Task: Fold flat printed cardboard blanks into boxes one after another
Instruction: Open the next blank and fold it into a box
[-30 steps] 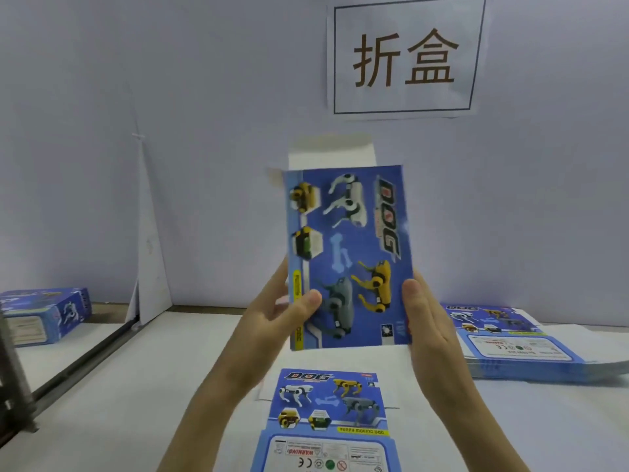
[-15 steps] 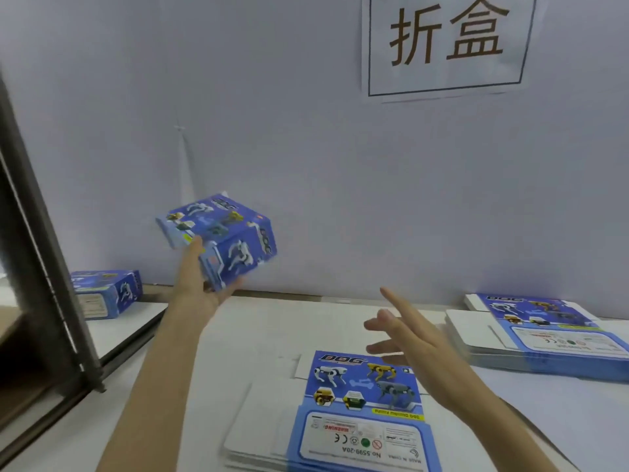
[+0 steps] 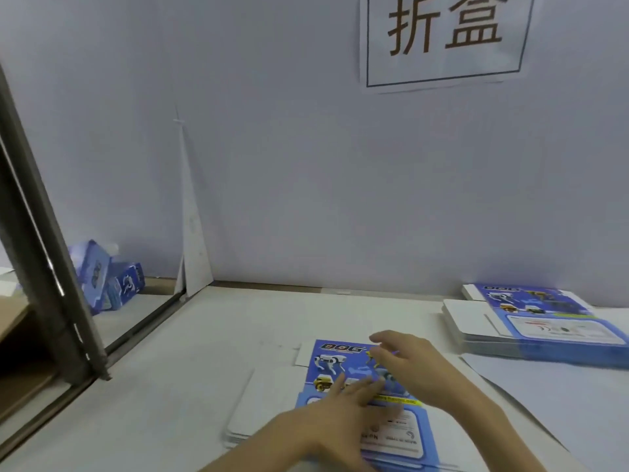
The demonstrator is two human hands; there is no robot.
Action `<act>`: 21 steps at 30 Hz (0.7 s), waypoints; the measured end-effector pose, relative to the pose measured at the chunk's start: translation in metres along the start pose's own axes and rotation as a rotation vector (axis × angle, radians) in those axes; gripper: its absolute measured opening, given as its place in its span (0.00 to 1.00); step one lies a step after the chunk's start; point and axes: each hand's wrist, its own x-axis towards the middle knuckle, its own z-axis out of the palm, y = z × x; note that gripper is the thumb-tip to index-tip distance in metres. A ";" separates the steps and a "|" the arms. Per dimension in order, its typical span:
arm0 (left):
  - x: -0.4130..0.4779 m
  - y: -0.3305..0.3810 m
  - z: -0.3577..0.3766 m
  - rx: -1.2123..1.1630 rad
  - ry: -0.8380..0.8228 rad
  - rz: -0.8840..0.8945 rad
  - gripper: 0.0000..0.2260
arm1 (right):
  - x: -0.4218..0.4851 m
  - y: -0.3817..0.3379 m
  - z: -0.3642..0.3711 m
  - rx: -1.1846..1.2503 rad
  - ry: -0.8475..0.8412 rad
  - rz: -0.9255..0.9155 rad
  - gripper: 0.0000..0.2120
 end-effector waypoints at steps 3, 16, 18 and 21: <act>0.003 0.000 0.008 0.204 0.059 0.066 0.31 | 0.003 0.012 -0.001 -0.113 -0.018 0.095 0.17; -0.011 0.015 0.001 0.458 0.209 0.154 0.19 | -0.005 0.007 -0.023 -0.201 -0.096 0.098 0.16; -0.015 0.013 -0.012 0.468 0.338 0.137 0.17 | -0.009 0.001 -0.037 -0.180 0.087 0.008 0.14; -0.023 0.011 -0.050 0.418 0.613 0.205 0.13 | -0.021 -0.008 -0.059 -0.102 0.611 -0.228 0.12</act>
